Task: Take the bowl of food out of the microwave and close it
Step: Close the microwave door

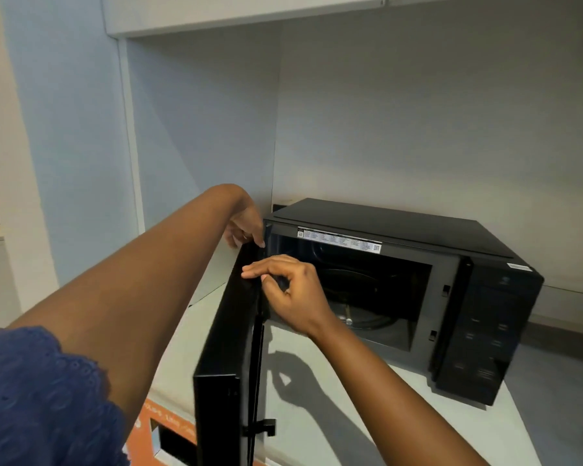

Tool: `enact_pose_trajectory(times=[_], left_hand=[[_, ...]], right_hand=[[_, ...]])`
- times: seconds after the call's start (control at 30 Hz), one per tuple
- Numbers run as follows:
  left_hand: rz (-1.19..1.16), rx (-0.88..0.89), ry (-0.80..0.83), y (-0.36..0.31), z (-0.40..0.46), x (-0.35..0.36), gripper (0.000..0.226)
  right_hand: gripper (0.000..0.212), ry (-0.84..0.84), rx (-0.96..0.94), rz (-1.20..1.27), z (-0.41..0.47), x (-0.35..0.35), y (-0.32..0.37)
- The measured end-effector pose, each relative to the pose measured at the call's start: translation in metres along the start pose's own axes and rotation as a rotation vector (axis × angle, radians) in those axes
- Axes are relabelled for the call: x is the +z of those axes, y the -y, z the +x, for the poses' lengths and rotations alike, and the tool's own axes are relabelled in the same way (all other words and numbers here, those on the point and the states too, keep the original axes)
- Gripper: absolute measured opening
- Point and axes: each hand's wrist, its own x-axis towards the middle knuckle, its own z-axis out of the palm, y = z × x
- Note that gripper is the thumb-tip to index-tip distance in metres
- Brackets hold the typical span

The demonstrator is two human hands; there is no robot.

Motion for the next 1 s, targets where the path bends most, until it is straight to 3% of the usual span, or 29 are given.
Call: enact_pose_trajectory(times=[0.2,0.37,0.43,0.57,0.63,0.73,0.83,1.0], left_hand=[[0.209,-0.007,-0.109,-0.032,0.001,0.004,0.056],[0.479,-0.001,-0.24,-0.065,-0.001,0.019,0.05],[0.564,0.01,-0.298,-0.075,0.004,0.027,0.048],[0.703,0.008,-0.448,-0.097,0.018,0.048,0.042],[0.642,0.036,-0.56,-0.106,0.027,0.059,0.041],[0.335,0.215,-0.701,-0.116,0.048,0.073,0.055],[0.165,0.472,-0.619,-0.121,0.063,0.081,0.059],[0.149,0.559,-0.546,-0.135,0.088,0.085,0.06]], right_hand=[[0.022,0.281,0.216,-0.117,0.004,-0.058,0.006],[0.069,0.547,0.404,-0.346,0.002,-0.099,0.019],[0.078,0.607,0.445,-0.439,0.0,-0.111,0.021],[0.065,0.613,0.47,-0.604,-0.002,-0.132,0.013],[0.061,0.604,0.473,-0.69,-0.005,-0.138,0.003],[0.062,0.556,0.534,-0.73,-0.012,-0.15,-0.017],[0.067,0.489,0.552,-0.805,-0.012,-0.166,-0.04],[0.105,0.426,0.638,-0.981,-0.001,-0.186,-0.081]])
